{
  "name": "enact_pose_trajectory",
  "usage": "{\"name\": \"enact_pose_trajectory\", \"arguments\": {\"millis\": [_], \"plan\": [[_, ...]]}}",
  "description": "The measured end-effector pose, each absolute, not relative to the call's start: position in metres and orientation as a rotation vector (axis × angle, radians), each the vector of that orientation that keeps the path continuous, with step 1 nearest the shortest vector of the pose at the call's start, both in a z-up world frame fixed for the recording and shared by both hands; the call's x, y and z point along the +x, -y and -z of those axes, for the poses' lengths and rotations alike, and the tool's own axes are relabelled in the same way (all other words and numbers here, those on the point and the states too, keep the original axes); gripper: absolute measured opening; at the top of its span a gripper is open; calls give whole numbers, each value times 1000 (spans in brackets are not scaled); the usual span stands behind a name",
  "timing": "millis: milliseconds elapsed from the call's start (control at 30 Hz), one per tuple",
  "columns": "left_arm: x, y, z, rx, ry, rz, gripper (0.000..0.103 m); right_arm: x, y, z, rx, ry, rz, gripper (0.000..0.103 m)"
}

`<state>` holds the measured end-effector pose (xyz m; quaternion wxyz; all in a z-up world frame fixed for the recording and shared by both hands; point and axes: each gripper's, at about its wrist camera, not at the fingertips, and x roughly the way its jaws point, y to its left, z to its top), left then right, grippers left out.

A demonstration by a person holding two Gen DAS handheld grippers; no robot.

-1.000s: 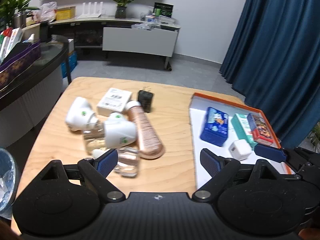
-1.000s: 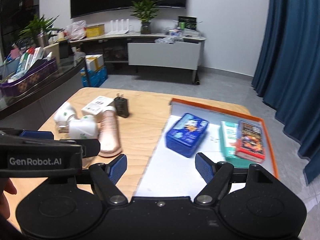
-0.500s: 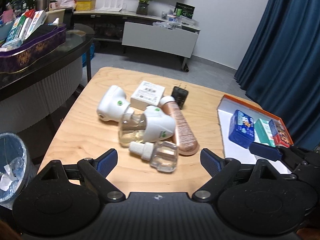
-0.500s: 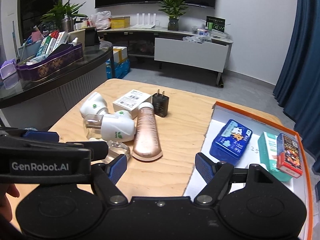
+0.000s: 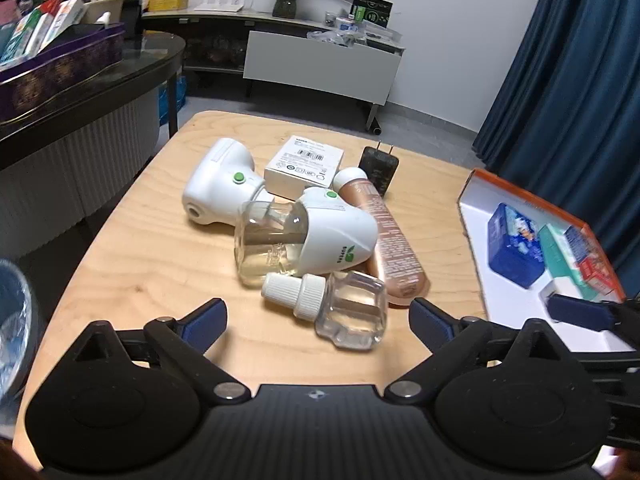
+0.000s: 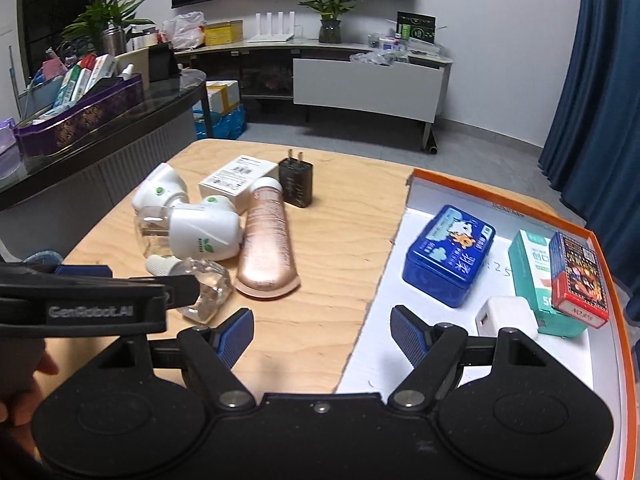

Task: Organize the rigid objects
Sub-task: 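Move both tools back toward the air freshener items on the table, then close left tool on the clear glass refill bottle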

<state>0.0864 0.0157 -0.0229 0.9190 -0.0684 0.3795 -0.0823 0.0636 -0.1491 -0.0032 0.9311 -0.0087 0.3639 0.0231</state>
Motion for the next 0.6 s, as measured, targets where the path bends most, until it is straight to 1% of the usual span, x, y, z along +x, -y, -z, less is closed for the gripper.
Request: {"name": "enact_pose_trajectory", "arguments": {"millis": [333, 400, 433, 467, 500, 600], "plan": [[99, -3, 40, 6, -731, 186, 101, 70, 165, 2, 54, -736, -27, 89], [99, -1, 42, 32, -716, 177, 98, 72, 165, 3, 58, -738, -29, 89], [98, -2, 42, 38, -705, 176, 93, 73, 165, 3, 60, -739, -35, 89], [98, -2, 43, 44, -692, 177, 82, 74, 165, 3, 64, -739, -47, 89], [96, -3, 42, 59, -682, 171, 79, 75, 165, 3, 68, -738, -62, 89], [92, -8, 41, 50, -684, 182, 79, 82, 161, 2, 72, -739, -96, 89]]}}
